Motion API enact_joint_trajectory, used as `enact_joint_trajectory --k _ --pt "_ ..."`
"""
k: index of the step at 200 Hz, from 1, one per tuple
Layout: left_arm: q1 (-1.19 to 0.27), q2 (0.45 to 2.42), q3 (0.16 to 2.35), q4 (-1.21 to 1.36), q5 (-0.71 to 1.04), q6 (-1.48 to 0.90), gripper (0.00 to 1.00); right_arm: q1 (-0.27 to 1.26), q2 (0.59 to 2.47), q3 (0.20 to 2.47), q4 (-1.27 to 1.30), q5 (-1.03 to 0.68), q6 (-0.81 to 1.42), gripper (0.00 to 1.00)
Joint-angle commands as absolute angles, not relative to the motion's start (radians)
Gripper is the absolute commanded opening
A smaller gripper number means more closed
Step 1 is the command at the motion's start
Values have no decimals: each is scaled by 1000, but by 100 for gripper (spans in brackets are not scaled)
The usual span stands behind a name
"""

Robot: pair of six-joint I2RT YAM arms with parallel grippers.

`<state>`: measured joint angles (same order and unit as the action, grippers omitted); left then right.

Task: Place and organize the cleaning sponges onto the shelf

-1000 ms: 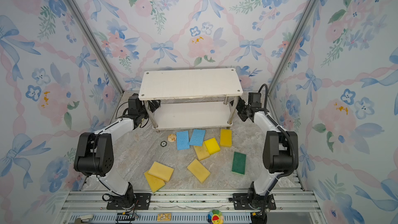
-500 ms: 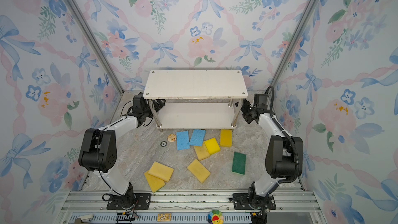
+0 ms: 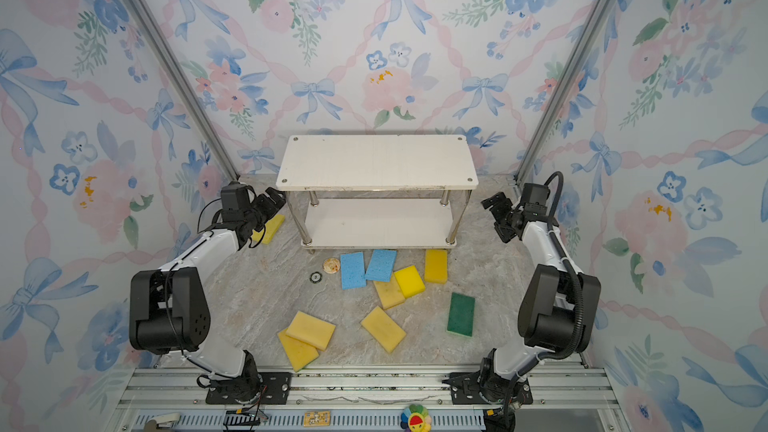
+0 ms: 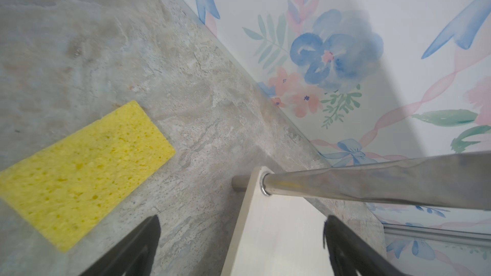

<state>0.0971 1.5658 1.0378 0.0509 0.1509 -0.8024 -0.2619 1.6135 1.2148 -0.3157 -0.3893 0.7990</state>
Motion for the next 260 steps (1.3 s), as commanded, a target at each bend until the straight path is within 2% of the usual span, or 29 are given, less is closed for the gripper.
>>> enact_joint_trajectory --k 1,51,99,140,169,187,208,260 --pt "154 1488 975 -33 82 -764 98 -251 1518 1205 -332 -440 787 97" --pt "300 1504 902 -69 132 -798 96 -150 1387 1126 -332 -451 782 97" --pt "310 1621 962 -69 193 -830 92 -22 1230 1056 -379 -392 743 97" --pt "311 1709 977 -67 216 -876 89 -23 1074 1006 -488 -324 662 97" --pt "297 1745 1001 -66 220 -888 87 -113 1038 1002 -545 -315 591 97" --pt "288 1752 1010 -65 211 -900 83 -152 1042 1022 -599 -330 557 97" --pt "288 1780 1024 -64 205 -909 74 -157 1009 1023 -615 -345 551 97" --pt "272 1854 1058 -63 196 -946 69 -164 910 1066 -703 -321 526 97"
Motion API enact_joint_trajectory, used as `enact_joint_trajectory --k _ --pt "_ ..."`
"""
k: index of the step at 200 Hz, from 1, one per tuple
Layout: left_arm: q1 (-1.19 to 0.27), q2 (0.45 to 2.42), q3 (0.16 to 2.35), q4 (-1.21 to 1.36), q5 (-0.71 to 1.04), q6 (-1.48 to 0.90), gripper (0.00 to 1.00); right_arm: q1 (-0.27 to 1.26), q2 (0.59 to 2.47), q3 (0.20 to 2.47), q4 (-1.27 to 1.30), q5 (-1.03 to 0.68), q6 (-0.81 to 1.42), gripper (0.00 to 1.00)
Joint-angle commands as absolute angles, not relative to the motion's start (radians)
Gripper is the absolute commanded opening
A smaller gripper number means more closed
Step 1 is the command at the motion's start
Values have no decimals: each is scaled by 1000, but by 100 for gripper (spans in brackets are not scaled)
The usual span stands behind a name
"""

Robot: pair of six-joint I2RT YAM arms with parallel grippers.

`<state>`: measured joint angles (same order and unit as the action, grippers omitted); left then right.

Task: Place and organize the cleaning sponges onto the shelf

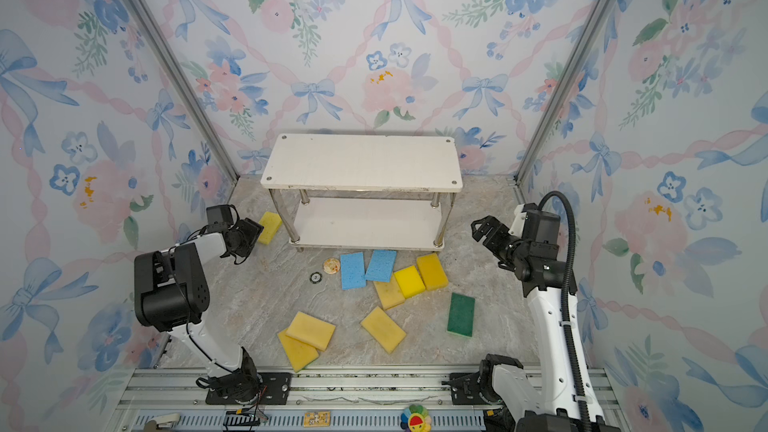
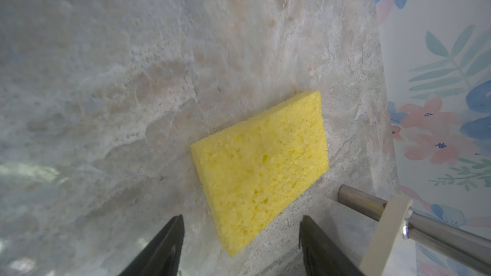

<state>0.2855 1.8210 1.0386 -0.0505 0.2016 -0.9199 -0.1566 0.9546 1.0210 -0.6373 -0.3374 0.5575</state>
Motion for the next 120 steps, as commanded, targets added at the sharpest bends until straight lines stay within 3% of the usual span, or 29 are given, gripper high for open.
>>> enact_joint_trajectory --k 1,46,69,99,120 --pt "272 1855 1058 -64 195 -946 69 -164 909 1068 -704 -320 525 97" --pt "265 1907 1075 -58 181 -962 58 -166 887 1074 -710 -325 543 97" --pt "263 1926 1087 -57 200 -965 40 -167 869 1066 -715 -299 546 97" --pt "262 1921 1078 -52 209 -960 8 -166 847 1055 -701 -275 560 97" --pt "268 1899 1055 -48 215 -956 0 -158 858 1048 -686 -298 575 97"
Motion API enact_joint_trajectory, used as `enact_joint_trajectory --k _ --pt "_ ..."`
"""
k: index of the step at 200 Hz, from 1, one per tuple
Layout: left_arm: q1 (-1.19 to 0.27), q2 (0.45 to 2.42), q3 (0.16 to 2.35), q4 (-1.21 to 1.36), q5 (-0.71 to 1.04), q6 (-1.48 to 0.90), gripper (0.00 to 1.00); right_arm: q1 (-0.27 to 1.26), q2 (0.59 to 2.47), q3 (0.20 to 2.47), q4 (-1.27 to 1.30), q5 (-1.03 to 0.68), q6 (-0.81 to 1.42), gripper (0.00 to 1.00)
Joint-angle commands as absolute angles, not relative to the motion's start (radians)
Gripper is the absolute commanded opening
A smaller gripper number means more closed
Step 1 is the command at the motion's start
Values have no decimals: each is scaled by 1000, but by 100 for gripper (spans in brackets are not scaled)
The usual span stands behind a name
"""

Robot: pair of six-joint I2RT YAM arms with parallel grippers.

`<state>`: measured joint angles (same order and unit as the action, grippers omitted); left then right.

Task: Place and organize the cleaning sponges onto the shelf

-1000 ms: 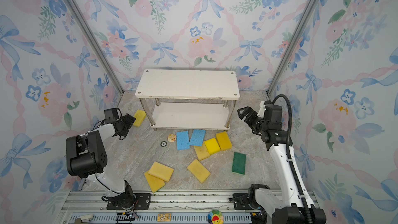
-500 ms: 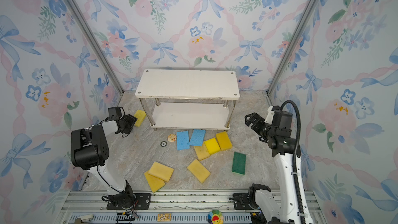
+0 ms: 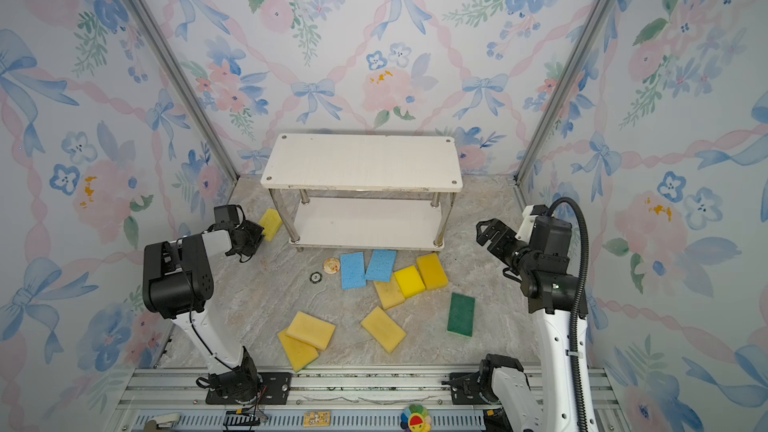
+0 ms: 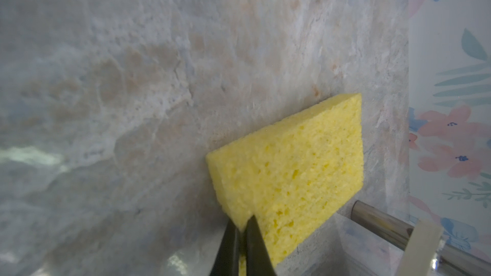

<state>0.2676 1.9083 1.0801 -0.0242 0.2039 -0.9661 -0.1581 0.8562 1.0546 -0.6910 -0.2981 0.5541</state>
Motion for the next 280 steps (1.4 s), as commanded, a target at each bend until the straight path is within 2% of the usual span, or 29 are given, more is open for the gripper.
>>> enact_joint_trajectory --k 1,54,125,154,167,214,252,280 --pt "269 1897 1054 -47 216 -956 0 -157 858 1048 -686 -299 576 97" --pt "284 1678 930 -26 255 -950 0 -40 905 1081 -684 -282 563 97" --pt "301 1083 540 -34 230 -1021 0 122 916 1132 -708 -240 574 97" --pt "305 821 432 -136 237 -1043 0 207 917 1134 -741 -233 571 97" --pt "293 779 424 -211 266 -1025 0 250 916 1124 -751 -230 573 97" --pt "153 660 316 -226 340 -1125 0 473 900 989 -614 -255 717 97" --pt "-75 478 299 -216 175 -1303 0 646 948 930 -499 -222 752 97" --pt "-198 521 359 -199 135 -1345 0 739 995 875 -318 -244 790 97"
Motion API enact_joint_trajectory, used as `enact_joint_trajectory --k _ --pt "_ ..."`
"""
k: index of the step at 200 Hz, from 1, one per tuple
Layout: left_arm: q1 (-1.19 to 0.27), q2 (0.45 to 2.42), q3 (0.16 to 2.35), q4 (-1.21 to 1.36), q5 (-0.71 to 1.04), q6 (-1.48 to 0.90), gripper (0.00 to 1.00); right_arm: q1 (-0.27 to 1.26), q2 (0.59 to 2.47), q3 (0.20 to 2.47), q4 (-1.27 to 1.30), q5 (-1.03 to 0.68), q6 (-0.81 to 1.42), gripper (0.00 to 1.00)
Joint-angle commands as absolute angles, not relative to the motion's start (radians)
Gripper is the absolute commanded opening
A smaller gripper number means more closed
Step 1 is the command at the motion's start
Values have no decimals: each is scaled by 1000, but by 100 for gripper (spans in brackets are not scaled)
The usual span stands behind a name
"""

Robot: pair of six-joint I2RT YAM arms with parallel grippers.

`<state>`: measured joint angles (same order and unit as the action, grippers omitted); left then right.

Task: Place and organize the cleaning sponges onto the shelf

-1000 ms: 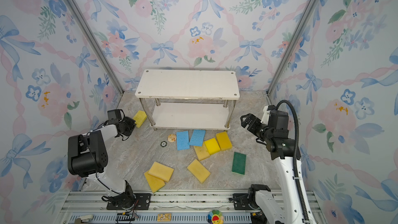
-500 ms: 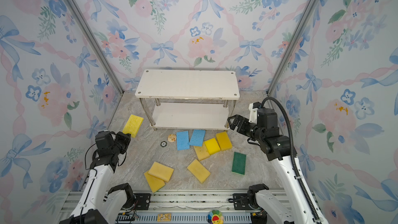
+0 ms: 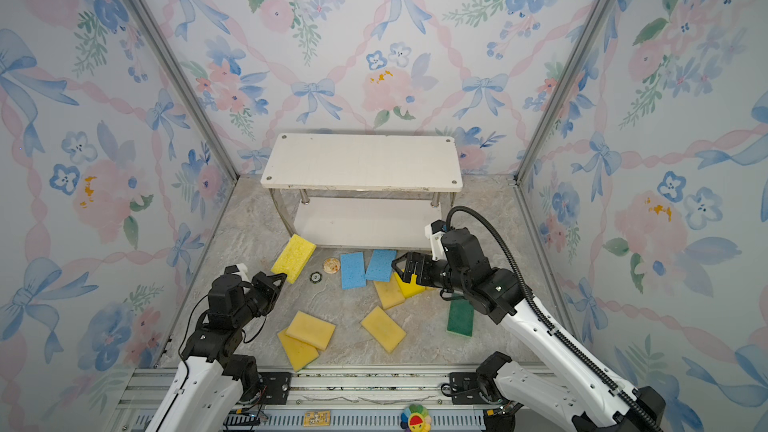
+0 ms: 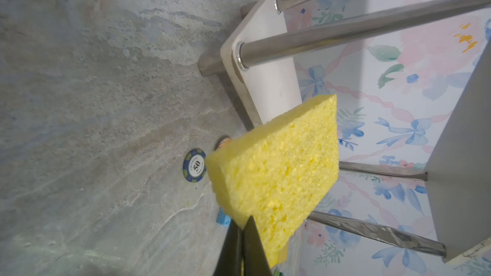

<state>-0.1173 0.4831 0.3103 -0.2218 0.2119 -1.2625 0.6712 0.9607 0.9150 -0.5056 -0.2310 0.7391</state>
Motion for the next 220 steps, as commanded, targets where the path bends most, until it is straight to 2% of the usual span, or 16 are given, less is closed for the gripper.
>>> enact_joint_trajectory --k 1,50,100,140,189,220 --pt "-203 523 360 -198 132 -1347 0 741 997 875 -313 -244 789 97" --pt "-561 629 382 47 -112 -1529 0 921 1149 926 -72 -207 754 99" --pt "-804 727 435 176 -344 -1633 0 1039 1267 938 140 -118 763 97" --pt "-877 794 463 245 -371 -1665 0 1051 1306 959 170 -59 766 82" --pt "-916 790 435 296 -374 -1704 0 1018 1291 959 155 5 759 75" --pt "-941 793 440 303 -376 -1721 0 985 1295 957 175 -4 766 52"
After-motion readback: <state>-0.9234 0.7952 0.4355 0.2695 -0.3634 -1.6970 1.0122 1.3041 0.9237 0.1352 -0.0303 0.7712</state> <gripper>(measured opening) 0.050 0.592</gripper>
